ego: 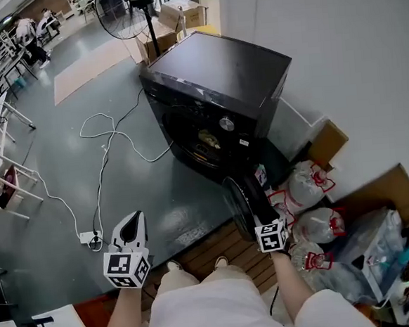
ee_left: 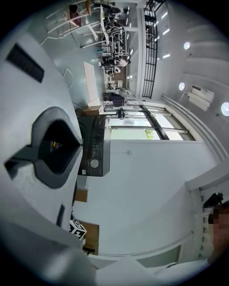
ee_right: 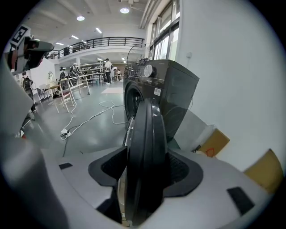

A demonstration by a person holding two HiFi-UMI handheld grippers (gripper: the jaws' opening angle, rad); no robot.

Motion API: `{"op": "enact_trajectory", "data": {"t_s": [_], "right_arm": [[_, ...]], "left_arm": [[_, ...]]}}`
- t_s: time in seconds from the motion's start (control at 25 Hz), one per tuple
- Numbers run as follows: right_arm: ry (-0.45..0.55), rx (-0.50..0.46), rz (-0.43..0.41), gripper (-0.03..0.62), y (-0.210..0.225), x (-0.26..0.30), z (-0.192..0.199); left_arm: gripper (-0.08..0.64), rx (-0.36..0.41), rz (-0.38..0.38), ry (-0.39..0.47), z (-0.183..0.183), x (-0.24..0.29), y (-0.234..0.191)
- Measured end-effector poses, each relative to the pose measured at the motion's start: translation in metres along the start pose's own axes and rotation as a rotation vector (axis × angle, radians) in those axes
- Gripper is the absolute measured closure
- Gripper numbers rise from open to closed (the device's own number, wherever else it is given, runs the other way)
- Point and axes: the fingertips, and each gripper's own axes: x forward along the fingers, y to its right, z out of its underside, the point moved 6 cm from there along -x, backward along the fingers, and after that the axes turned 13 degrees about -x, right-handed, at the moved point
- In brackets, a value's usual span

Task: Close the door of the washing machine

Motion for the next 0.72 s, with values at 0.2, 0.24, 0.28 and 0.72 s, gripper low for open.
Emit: {"op": "enact_trajectory", "data": {"t_s": [0.2,0.24,0.28,0.72], "right_arm": [[-0.026,0.033,0.028,0.36,-0.008,0.005,-0.006],[-0.037,0.044,0.037,0.362,-0.011,0.007,-0.008],[-0.052,0.054,0.044,0.364,-0.014,0.008,-0.01],[-0.164,0.103,0.066,0.36,-0.042,0.011,-0.026]], "left_arm": [[0.557,-0.036,0.052,-0.006,0.009,0.014,-0.013],[0.557,-0.049,0.057,-0.005,0.009,0.017,-0.018],[0.557,-0.063,0.063,-0.003,0.01,0.02,-0.023],[0.557,-0.198,0.11,0.032,0.015,0.021,-0.067]]}}
